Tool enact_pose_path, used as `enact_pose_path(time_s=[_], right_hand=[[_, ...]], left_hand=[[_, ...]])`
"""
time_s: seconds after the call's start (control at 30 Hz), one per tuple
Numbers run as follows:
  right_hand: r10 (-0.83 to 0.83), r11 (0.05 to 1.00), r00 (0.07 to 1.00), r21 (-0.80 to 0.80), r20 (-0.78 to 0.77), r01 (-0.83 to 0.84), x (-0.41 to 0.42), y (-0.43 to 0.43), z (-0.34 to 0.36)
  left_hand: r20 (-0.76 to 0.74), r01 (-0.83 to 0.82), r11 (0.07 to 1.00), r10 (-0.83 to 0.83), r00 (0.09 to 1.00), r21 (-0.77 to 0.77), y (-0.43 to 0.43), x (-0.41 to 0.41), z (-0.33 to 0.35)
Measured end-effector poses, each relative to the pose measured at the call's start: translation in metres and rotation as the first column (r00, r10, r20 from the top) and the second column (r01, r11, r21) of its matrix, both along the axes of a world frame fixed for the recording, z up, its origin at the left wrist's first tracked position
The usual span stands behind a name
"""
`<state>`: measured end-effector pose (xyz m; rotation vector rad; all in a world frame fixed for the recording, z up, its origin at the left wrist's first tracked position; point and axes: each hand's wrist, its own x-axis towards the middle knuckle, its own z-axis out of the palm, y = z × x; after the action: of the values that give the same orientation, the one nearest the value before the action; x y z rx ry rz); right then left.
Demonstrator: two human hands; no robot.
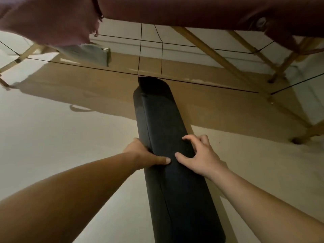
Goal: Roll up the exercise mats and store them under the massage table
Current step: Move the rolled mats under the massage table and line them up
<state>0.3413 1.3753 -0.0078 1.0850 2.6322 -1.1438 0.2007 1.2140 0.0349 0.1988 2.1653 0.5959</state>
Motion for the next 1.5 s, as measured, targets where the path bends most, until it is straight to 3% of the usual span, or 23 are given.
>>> enact_pose_path(time_s=[0.1, 0.17, 0.27, 0.4, 0.47, 0.53, 0.6, 0.7, 0.8, 0.9, 0.97, 1.03, 1.1, 1.17, 1.2, 1.33, 1.5], right_hand=[[0.081, 0.991, 0.992, 0.116, -0.094, -0.07, 0.009, 0.012, 0.003], [0.095, 0.992, 0.99, 0.088, -0.106, -0.086, 0.016, 0.022, 0.004], [-0.03, 0.997, 0.995, -0.08, -0.098, 0.023, 0.03, 0.036, 0.012], [-0.146, 0.976, 0.987, -0.152, 0.067, 0.154, 0.053, 0.057, 0.019], [-0.157, 0.977, 0.974, -0.117, 0.166, 0.178, 0.063, 0.063, 0.016], [-0.147, 0.979, 0.967, -0.11, 0.208, 0.172, 0.069, 0.065, 0.019], [-0.103, 0.988, 0.971, -0.091, 0.217, 0.125, 0.071, 0.063, 0.025], [-0.136, 0.977, 0.967, -0.133, 0.217, 0.167, 0.078, 0.065, 0.028], [-0.344, 0.857, 0.929, -0.361, 0.134, 0.369, 0.099, 0.066, 0.01], [-0.448, 0.654, 0.877, -0.604, 0.177, 0.456, 0.128, 0.067, -0.005], [-0.482, 0.582, 0.844, -0.634, 0.235, 0.509, 0.147, 0.074, -0.012], [-0.503, 0.542, 0.822, -0.645, 0.265, 0.539, 0.156, 0.081, -0.015], [-0.506, 0.541, 0.823, -0.649, 0.257, 0.535, 0.158, 0.082, -0.015], [-0.496, 0.563, 0.841, -0.657, 0.217, 0.501, 0.154, 0.078, -0.013], [-0.511, 0.562, 0.839, -0.666, 0.187, 0.491, 0.152, 0.078, -0.014], [-0.615, 0.503, 0.782, -0.712, 0.102, 0.489, 0.157, 0.087, -0.023], [-0.725, 0.456, 0.684, -0.691, 0.077, 0.561, 0.157, 0.122, -0.025]], left_hand=[[0.213, -0.228, 0.969, 0.205, 0.955, 0.092, 0.017, 0.029, -0.011], [0.182, -0.322, 0.932, 0.292, 0.939, 0.164, 0.03, 0.047, -0.026], [0.062, -0.282, 0.931, 0.276, 0.959, 0.23, 0.044, 0.062, -0.034], [0.097, -0.226, 0.892, 0.205, 0.974, 0.391, 0.039, 0.053, -0.038], [0.194, -0.267, 0.908, 0.213, 0.958, 0.323, 0.033, 0.052, -0.045], [0.404, -0.324, 0.913, 0.207, 0.891, 0.248, 0.034, 0.064, -0.042], [0.501, -0.36, 0.892, 0.187, 0.845, 0.274, 0.045, 0.078, -0.037], [0.357, -0.359, 0.861, 0.229, 0.906, 0.359, 0.073, 0.099, -0.034], [0.16, -0.28, 0.886, 0.236, 0.959, 0.369, 0.091, 0.114, -0.036], [0.046, -0.024, 0.936, 0.009, 0.999, 0.352, 0.101, 0.11, -0.04], [0.06, 0.12, 0.917, -0.154, 0.986, 0.38, 0.099, 0.109, -0.038], [0.003, 0.204, 0.932, -0.215, 0.977, 0.298, 0.091, 0.111, -0.046], [0.134, 0.138, 0.969, -0.168, 0.977, 0.206, 0.081, 0.119, -0.052], [0.356, -0.002, 0.98, -0.071, 0.932, 0.2, 0.077, 0.133, -0.056], [0.397, -0.042, 0.974, -0.051, 0.916, 0.222, 0.077, 0.138, -0.056], [0.38, -0.136, 0.933, -0.001, 0.925, 0.333, 0.095, 0.153, -0.054], [0.33, -0.096, 0.919, -0.039, 0.943, 0.382, 0.15, 0.147, -0.05]])
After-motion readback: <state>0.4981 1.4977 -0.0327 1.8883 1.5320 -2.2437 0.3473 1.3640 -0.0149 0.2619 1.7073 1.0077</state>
